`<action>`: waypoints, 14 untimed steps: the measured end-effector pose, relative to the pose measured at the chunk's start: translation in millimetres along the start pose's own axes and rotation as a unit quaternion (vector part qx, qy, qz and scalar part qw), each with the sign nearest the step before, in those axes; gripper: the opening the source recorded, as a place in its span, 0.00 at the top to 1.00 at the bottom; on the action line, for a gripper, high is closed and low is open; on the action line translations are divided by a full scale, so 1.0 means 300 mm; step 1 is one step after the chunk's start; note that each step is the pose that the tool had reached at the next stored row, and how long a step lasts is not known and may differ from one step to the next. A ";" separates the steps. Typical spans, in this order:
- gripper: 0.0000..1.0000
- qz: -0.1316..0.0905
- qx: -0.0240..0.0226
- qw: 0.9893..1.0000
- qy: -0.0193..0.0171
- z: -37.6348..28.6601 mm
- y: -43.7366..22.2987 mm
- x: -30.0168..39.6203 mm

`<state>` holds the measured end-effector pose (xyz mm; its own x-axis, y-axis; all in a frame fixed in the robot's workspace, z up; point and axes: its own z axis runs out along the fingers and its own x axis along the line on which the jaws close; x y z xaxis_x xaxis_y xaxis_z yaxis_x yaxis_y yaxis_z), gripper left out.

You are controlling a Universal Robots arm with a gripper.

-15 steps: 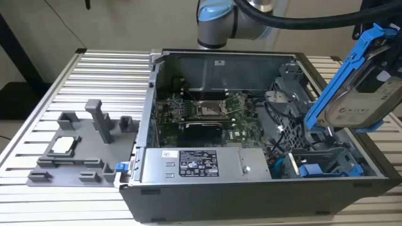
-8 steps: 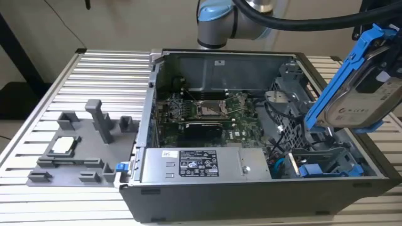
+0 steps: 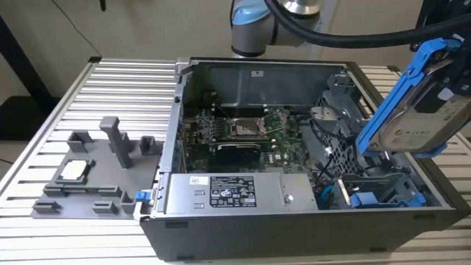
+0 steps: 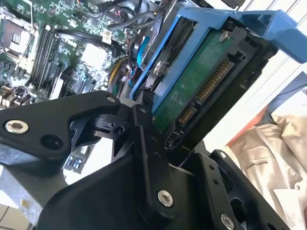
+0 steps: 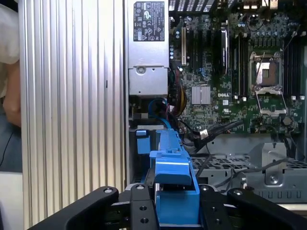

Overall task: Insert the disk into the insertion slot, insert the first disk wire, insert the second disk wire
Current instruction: 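Insert the disk into the insertion slot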

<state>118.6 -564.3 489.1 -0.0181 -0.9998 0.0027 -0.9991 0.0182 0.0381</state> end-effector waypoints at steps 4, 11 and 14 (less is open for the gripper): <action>0.67 0.000 0.000 1.000 0.000 0.010 0.000 0.002; 0.67 0.000 0.000 1.000 0.000 0.031 -0.001 0.007; 0.67 0.000 0.001 1.000 0.000 0.039 -0.002 0.009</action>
<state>118.7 -566.9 477.3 -0.0182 -0.9998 0.0019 -0.9991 0.0182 0.0370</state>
